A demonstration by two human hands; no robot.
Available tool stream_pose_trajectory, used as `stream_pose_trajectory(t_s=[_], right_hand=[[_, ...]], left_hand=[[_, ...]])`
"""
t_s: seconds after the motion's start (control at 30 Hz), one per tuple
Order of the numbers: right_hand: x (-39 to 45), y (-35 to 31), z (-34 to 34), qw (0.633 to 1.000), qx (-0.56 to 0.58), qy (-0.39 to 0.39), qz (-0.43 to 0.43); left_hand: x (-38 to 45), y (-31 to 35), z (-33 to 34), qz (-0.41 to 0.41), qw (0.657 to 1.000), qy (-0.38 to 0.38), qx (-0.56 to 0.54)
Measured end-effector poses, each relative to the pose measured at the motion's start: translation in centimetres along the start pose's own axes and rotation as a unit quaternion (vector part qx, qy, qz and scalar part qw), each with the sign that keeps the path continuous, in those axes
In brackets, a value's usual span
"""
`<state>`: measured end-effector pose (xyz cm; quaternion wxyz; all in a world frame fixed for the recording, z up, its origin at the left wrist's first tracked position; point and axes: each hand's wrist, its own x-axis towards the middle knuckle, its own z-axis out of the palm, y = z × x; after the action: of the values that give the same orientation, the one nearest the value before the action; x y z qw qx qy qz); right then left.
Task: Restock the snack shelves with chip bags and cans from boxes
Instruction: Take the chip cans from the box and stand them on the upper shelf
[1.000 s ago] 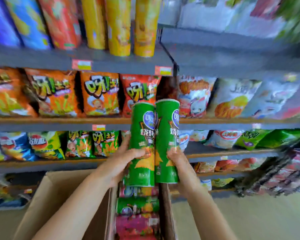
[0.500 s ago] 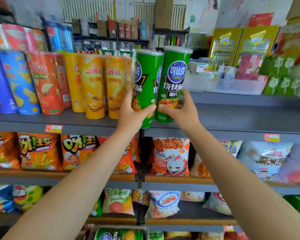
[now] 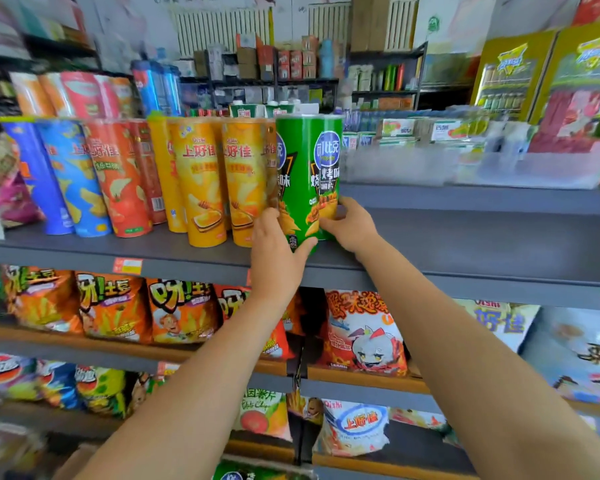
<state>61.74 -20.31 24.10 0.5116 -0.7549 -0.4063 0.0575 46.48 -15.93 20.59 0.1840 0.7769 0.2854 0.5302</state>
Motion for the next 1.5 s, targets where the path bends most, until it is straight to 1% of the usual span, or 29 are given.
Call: stream_pose_trajectory(t_s=[0.07,0.13,0.27,0.47,0.57,0.63,0.7,0.73,0.8,0.83,0.87,0.9,0.93,0.97,1.03,1.1,1.17,1.23,1.27,1.33,1.4,1.43,1.47,1.5], right_hand=[[0.0,0.2,0.0,1.0,0.004,0.025,0.009],[0.0,0.3,0.0,0.999,0.007,0.03,0.009],[-0.4,-0.2,0.0,0.998,-0.061,-0.01,-0.024],[-0.5,0.0,0.1,0.998,-0.047,-0.042,-0.03],[-0.4,-0.3,0.2,0.998,-0.034,-0.045,-0.033],[-0.8,-0.6,0.0,0.999,-0.005,-0.031,-0.03],[-2.0,-1.1,-0.4,0.998,0.057,-0.001,-0.03],[-3.4,-1.6,-0.6,0.995,0.085,0.021,-0.038],[-7.7,-2.6,-0.8,0.988,0.13,0.056,-0.066],[-10.2,-2.8,-0.6,0.983,0.154,0.057,-0.076],[-12.8,-2.7,-0.1,0.979,0.184,0.041,-0.082],[-15.4,-2.2,0.8,0.975,0.208,0.016,-0.077],[-17.9,-1.4,2.1,0.973,0.22,-0.015,-0.066],[-20.0,0.1,3.9,0.975,0.212,-0.051,-0.047],[-24.1,4.7,8.8,0.98,0.14,-0.138,0.022],[-28.7,10.2,14.2,0.968,0.046,-0.224,0.101],[-33.6,15.1,18.9,0.937,-0.023,-0.31,0.16],[-38.3,18.6,22.7,0.893,-0.081,-0.39,0.211],[-40.4,20.1,24.3,0.875,-0.108,-0.413,0.227],[-43.6,22.8,27.0,0.857,-0.155,-0.43,0.237],[-45.4,24.4,28.8,0.849,-0.214,-0.426,0.228],[-45.8,24.9,29.5,0.844,-0.247,-0.417,0.229],[-46.1,25.5,30.0,0.838,-0.284,-0.408,0.225],[-46.3,26.1,30.4,0.83,-0.322,-0.404,0.21]], left_hand=[[-0.2,0.0,0.0,0.011,1.0,0.007,0.013],[-0.2,-0.1,0.0,0.02,0.999,0.007,0.029],[-0.2,0.0,-0.1,0.026,0.999,0.004,0.046],[0.0,0.1,0.1,0.018,0.998,-0.001,0.062],[0.0,0.1,0.2,0.008,0.997,-0.003,0.071],[0.1,0.1,0.2,0.003,0.997,-0.009,0.071],[0.3,0.3,-0.1,-0.002,0.999,-0.015,0.034],[0.1,0.4,-0.7,-0.005,1.0,-0.008,-0.002],[-1.3,0.1,-2.6,0.009,0.997,0.039,-0.067],[-2.8,-0.5,-3.6,0.019,0.995,0.059,-0.079],[-4.9,-1.5,-4.6,0.023,0.995,0.059,-0.082],[-7.4,-2.9,-5.6,0.013,0.996,0.035,-0.08],[-10.4,-5.0,-6.3,-0.011,0.997,-0.008,-0.077],[-13.7,-7.6,-6.8,-0.046,0.995,-0.067,-0.065],[-21.1,-14.0,-7.8,-0.135,0.973,-0.187,-0.011],[-29.0,-19.8,-9.7,-0.248,0.928,-0.273,0.045],[-35.8,-23.7,-12.6,-0.342,0.879,-0.321,0.093],[-41.2,-26.3,-15.4,-0.389,0.845,-0.344,0.126],[-43.1,-27.0,-16.7,-0.41,0.83,-0.349,0.144],[-46.0,-28.0,-18.8,-0.46,0.791,-0.368,0.165],[-48.3,-28.6,-20.1,-0.502,0.748,-0.411,0.142],[-49.2,-29.0,-20.4,-0.518,0.732,-0.426,0.122],[-49.9,-29.3,-20.7,-0.527,0.722,-0.435,0.107],[-50.4,-29.5,-20.9,-0.529,0.722,-0.435,0.096]])
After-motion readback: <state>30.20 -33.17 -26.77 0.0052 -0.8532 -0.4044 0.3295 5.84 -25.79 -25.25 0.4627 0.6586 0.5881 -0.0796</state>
